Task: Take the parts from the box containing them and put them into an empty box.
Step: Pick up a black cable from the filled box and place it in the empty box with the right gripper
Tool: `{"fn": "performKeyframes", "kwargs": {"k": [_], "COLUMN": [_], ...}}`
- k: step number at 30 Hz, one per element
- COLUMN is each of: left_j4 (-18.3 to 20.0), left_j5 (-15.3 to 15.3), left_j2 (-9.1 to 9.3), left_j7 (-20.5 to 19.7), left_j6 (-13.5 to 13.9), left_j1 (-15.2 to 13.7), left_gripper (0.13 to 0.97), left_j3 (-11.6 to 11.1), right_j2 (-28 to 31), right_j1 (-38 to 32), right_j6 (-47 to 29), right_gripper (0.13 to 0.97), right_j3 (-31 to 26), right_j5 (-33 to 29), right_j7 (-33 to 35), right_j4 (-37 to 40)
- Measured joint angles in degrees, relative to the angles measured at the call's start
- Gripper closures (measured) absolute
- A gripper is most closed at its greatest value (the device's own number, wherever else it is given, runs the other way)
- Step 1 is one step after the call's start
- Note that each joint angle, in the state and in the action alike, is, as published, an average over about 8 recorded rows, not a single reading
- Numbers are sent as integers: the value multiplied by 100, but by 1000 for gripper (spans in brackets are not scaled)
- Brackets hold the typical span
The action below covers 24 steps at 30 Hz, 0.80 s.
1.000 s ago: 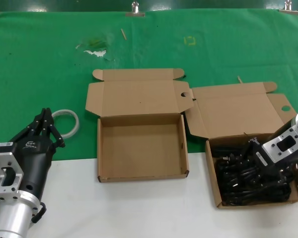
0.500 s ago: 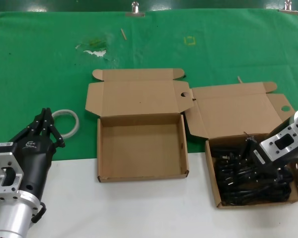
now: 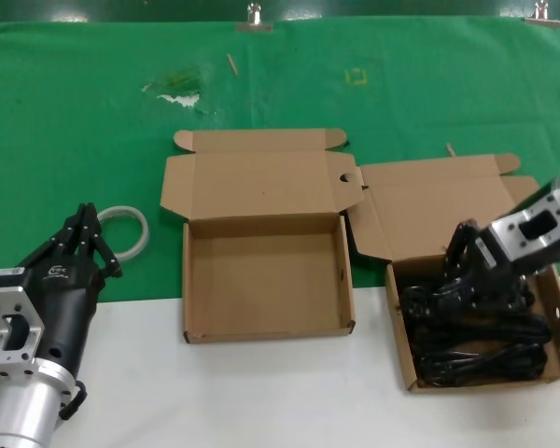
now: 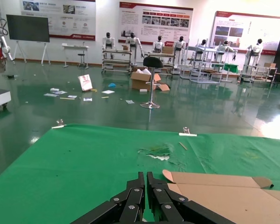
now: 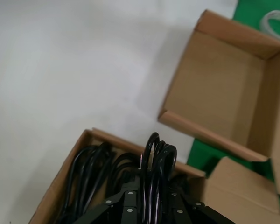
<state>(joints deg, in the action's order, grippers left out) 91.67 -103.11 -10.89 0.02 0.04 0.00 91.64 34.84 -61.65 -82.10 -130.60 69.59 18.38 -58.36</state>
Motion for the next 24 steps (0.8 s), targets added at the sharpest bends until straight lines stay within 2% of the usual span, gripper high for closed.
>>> {"fn": "performKeyframes", "kwargs": {"k": [11, 24], "left_j4": [0, 0], "left_j5": [0, 0], "left_j2": [0, 0], "left_j7": [0, -1], "left_j6": [0, 0], "left_j1": [0, 0], "left_gripper": [941, 941], "left_j3": [0, 0], "right_j2": [-250, -840], "right_j1": [-313, -434], "right_j6": [-98, 279], "right_gripper": [909, 911], "right_j3": [195, 239], "right_j5": [279, 504], "right_j7": [-544, -475], "right_j4": [-28, 171]}}
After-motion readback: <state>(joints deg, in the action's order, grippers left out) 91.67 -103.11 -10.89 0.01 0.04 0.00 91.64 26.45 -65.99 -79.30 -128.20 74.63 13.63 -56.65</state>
